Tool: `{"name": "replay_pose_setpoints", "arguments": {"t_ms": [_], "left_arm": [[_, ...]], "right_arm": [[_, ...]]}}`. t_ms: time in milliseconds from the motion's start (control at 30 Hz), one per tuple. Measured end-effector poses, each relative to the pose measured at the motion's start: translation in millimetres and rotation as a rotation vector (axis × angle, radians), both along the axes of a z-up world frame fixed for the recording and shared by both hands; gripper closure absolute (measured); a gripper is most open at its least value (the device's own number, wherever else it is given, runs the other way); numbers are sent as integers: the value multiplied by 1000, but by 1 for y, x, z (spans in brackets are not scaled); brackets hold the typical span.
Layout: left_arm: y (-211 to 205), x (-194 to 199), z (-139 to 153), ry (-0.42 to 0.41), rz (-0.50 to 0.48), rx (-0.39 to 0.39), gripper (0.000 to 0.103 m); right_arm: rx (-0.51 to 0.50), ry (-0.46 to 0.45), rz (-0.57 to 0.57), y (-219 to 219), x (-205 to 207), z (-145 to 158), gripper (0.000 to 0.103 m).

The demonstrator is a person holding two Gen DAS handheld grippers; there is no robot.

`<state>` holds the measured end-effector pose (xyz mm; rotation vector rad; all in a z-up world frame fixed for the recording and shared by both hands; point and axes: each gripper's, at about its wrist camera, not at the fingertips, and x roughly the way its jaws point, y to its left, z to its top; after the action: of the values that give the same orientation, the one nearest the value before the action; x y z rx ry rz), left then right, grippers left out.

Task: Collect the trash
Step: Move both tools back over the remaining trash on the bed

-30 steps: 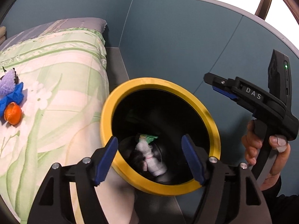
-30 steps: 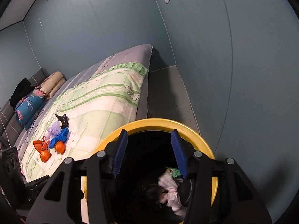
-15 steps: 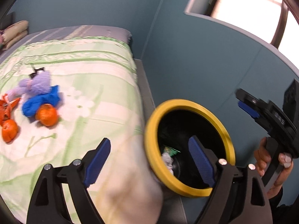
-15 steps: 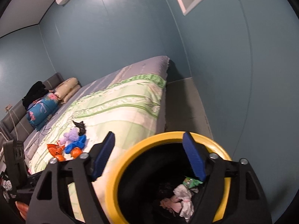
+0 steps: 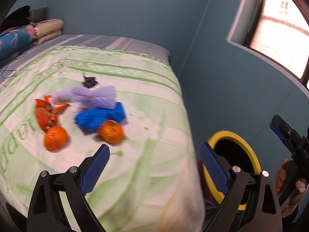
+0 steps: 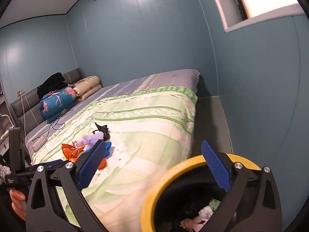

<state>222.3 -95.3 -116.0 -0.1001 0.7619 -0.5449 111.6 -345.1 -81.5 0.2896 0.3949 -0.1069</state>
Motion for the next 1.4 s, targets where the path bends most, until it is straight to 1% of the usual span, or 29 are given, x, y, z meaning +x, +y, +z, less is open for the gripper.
{"name": "replay_pose_setpoints", "arguments": {"t_ms": [233, 367, 533, 733, 967, 1100, 1267, 1400], "left_arm": [[56, 24, 3, -15, 120, -6, 11], [83, 34, 2, -15, 176, -7, 11], [114, 49, -5, -9, 239, 6, 11], [144, 68, -21, 19, 298, 19, 11], [164, 92, -42, 60, 341, 35, 11], [174, 108, -53, 89, 365, 34, 11], [173, 128, -62, 108, 363, 57, 11], [168, 143, -65, 121, 353, 51, 11]], "right_arm": [[-8, -14, 67, 34, 33, 2, 8], [-13, 2, 113, 57, 56, -3, 8], [-27, 53, 199, 89, 85, -18, 8], [-104, 100, 255, 129, 115, -38, 8], [-149, 171, 303, 161, 147, -65, 8], [-153, 214, 317, 172, 164, -79, 8], [-162, 258, 324, 181, 182, -94, 8], [-170, 293, 330, 187, 194, -106, 8]]}}
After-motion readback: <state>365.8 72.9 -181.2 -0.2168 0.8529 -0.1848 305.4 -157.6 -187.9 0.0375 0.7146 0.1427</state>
